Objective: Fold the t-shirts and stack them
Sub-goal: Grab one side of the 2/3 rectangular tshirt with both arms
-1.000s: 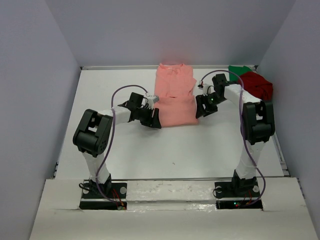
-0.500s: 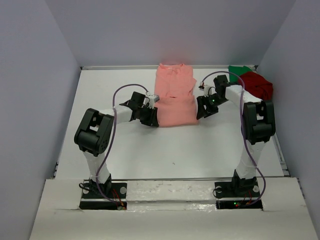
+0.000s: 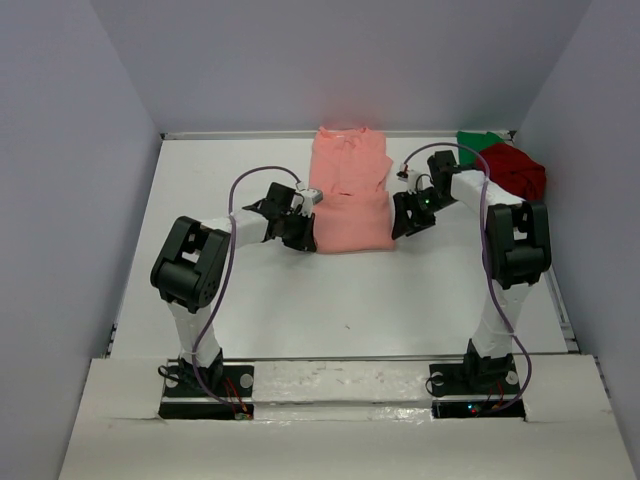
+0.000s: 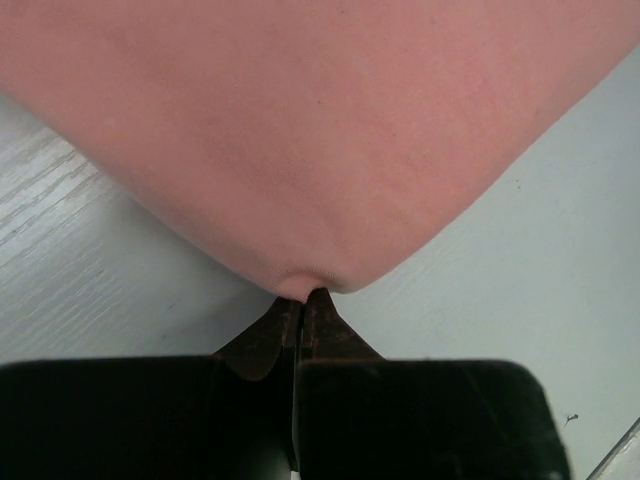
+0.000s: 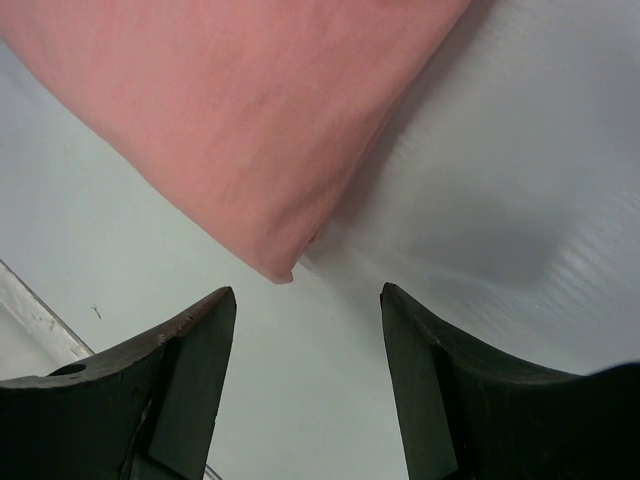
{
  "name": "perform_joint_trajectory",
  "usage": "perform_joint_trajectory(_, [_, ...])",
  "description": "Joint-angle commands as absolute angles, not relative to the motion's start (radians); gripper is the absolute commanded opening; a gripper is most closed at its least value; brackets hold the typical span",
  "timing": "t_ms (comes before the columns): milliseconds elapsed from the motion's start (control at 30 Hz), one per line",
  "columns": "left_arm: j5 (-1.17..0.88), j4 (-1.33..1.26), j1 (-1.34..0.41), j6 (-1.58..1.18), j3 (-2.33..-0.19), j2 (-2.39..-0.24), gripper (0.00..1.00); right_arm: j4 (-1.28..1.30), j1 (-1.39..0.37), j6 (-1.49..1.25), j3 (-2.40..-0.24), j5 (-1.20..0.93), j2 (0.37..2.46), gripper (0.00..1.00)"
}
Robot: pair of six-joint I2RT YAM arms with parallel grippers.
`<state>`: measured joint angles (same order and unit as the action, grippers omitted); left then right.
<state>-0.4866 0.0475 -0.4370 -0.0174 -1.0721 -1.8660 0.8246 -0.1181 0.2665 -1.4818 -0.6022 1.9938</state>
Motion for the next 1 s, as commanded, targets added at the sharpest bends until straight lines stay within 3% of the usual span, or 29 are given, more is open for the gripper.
perform_joint_trajectory(0, [-0.360, 0.166, -0.457, 0.032, -1.046, -1.930, 0.00, 0.805, -0.112, 0.275, -1.467, -0.666, 1.999, 0.66])
perform_joint_trajectory(967, [-0.359, 0.156, -0.466, 0.038, -1.043, -1.901, 0.00, 0.818, -0.123, 0.284, -1.488, -0.749, 2.131, 0.58])
